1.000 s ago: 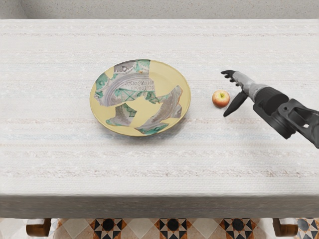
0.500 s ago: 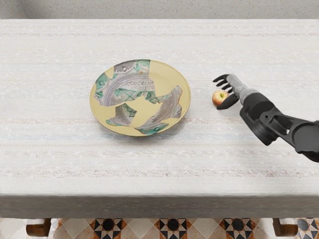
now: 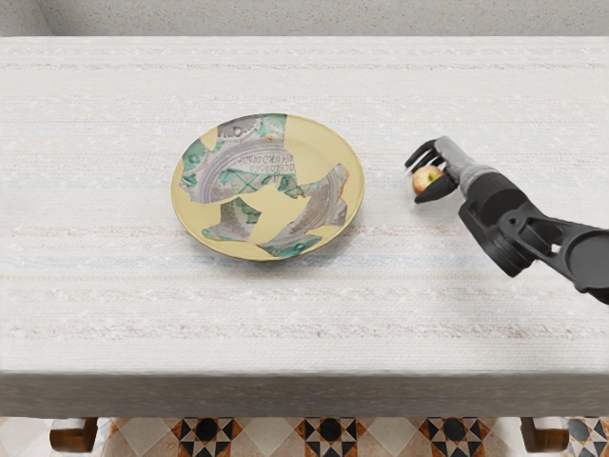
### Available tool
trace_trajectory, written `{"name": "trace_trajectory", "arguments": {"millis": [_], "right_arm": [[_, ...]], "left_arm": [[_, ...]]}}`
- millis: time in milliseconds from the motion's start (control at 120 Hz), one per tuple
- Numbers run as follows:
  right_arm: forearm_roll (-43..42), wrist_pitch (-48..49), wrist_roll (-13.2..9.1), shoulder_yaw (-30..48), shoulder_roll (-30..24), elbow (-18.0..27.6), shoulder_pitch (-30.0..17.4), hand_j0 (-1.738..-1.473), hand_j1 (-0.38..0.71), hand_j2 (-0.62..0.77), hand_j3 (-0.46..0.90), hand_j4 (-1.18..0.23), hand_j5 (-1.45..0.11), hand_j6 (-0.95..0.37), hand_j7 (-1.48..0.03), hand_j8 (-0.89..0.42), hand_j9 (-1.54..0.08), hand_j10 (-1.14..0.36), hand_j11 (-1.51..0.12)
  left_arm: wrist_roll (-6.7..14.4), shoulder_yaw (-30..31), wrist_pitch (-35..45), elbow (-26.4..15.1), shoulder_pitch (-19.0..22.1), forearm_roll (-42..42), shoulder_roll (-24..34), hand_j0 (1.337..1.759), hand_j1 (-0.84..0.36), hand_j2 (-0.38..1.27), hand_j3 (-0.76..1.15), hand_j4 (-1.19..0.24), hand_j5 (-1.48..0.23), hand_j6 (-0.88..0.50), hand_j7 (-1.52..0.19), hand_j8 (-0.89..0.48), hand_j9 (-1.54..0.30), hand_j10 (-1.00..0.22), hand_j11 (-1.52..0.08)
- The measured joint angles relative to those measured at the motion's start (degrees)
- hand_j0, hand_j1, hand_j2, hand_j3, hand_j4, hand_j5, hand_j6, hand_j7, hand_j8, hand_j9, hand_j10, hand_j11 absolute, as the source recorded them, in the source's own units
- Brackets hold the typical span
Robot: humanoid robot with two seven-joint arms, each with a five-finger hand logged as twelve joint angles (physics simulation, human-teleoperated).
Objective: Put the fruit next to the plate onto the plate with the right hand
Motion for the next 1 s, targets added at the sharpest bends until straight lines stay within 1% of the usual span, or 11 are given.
{"name": "trace_trajectory", "arguments": {"millis": [58, 200, 325, 417, 525, 667, 675, 692, 750, 917, 1000], "right_arm": [[0.71, 0.13, -0.35, 0.03, -1.37, 1.62, 0.9, -1.654, 0.22, 0.14, 0.0, -0.63, -0.85, -0.57, -0.84, -0.37, -0.85, -0.45, -0.84], [2.31, 0.24, -2.19, 0.07, -4.94, 6.85, 3.31, -1.654, 0.23, 0.13, 0.0, -0.65, -0.88, -0.55, -0.86, -0.36, -0.87, -0.44, -0.86], [2.76, 0.25, -4.12, 0.55, -5.75, 10.61, 4.84, -1.655, 0.24, 0.17, 0.0, -0.65, -0.89, -0.55, -0.87, -0.35, -0.88, -0.43, -0.86], [2.94, 0.21, -4.98, 0.78, -5.29, 12.58, 5.48, -1.655, 0.27, 0.18, 0.0, -0.65, -0.9, -0.53, -0.87, -0.33, -0.88, -0.41, -0.87], [3.05, 0.19, -5.4, 0.88, -3.31, 13.52, 6.04, -1.656, 0.29, 0.22, 0.0, -0.65, -0.9, -0.52, -0.87, -0.32, -0.89, -0.4, -0.87], [3.15, 0.2, -5.66, 0.89, -0.31, 13.92, 6.5, -1.657, 0.3, 0.31, 0.0, -0.65, -0.91, -0.52, -0.88, -0.31, -0.89, -0.41, -0.87], [3.15, 0.19, -5.69, 0.9, -0.14, 13.93, 6.53, -1.657, 0.29, 0.29, 0.0, -0.65, -0.91, -0.52, -0.88, -0.31, -0.89, -0.41, -0.87], [3.14, 0.18, -5.74, 0.9, 0.2, 13.96, 6.58, -1.657, 0.29, 0.28, 0.0, -0.65, -0.91, -0.53, -0.88, -0.32, -0.89, -0.41, -0.87], [3.16, 0.12, -5.89, 0.91, 1.45, 14.03, 6.7, -1.657, 0.29, 0.35, 0.0, -0.65, -0.91, -0.55, -0.88, -0.34, -0.9, -0.42, -0.87], [3.13, -0.13, -6.87, 0.84, 4.41, 14.12, 6.75, -1.657, 0.26, 0.36, 0.0, -0.66, -0.93, -0.6, -0.89, -0.38, -0.92, -0.45, -0.88], [2.89, -0.23, -7.08, 0.72, 5.31, 14.33, 6.49, -1.656, 0.26, 0.32, 0.0, -0.67, -0.93, -0.6, -0.9, -0.38, -0.92, -0.45, -0.89]], "left_arm": [[0.0, 0.0, 0.0, 0.0, 0.0, 0.0, 0.0, 1.658, 0.05, 0.05, 0.0, -0.25, -0.32, -0.25, -0.32, -0.25, -0.32, -0.25, -0.32], [0.0, 0.0, 0.0, 0.0, 0.0, 0.0, 0.0, 1.658, 0.05, 0.05, 0.0, -0.25, -0.32, -0.25, -0.32, -0.25, -0.32, -0.25, -0.32], [0.0, 0.0, 0.0, 0.0, 0.0, 0.0, 0.0, 1.658, 0.05, 0.05, 0.0, -0.25, -0.32, -0.25, -0.32, -0.25, -0.32, -0.25, -0.32], [0.0, 0.0, 0.0, 0.0, 0.0, 0.0, 0.0, 1.658, 0.05, 0.05, 0.0, -0.25, -0.32, -0.25, -0.32, -0.25, -0.32, -0.25, -0.32], [0.0, 0.0, 0.0, 0.0, 0.0, 0.0, 0.0, 1.658, 0.05, 0.05, 0.0, -0.25, -0.32, -0.25, -0.32, -0.25, -0.32, -0.25, -0.32], [0.0, 0.01, 0.0, 0.0, 0.0, 0.0, 0.0, 1.658, 0.05, 0.05, 0.0, -0.25, -0.32, -0.25, -0.32, -0.25, -0.32, -0.25, -0.32], [0.0, 0.01, 0.0, 0.0, 0.0, 0.0, 0.0, 1.658, 0.05, 0.05, 0.0, -0.25, -0.32, -0.25, -0.32, -0.25, -0.32, -0.25, -0.32], [0.0, 0.01, 0.0, 0.0, 0.0, 0.0, 0.0, 1.658, 0.05, 0.05, 0.0, -0.25, -0.32, -0.25, -0.32, -0.25, -0.32, -0.25, -0.32], [0.0, 0.01, 0.0, 0.0, 0.0, 0.0, 0.0, 1.658, 0.05, 0.05, 0.0, -0.25, -0.32, -0.25, -0.32, -0.25, -0.32, -0.25, -0.32], [0.0, 0.01, 0.0, 0.0, 0.0, -0.01, 0.0, 1.658, 0.05, 0.05, 0.0, -0.25, -0.32, -0.25, -0.32, -0.25, -0.32, -0.25, -0.32], [0.0, 0.01, 0.0, 0.0, 0.0, 0.0, 0.0, 1.658, 0.05, 0.05, 0.0, -0.25, -0.32, -0.25, -0.32, -0.25, -0.32, -0.25, -0.32]]}}
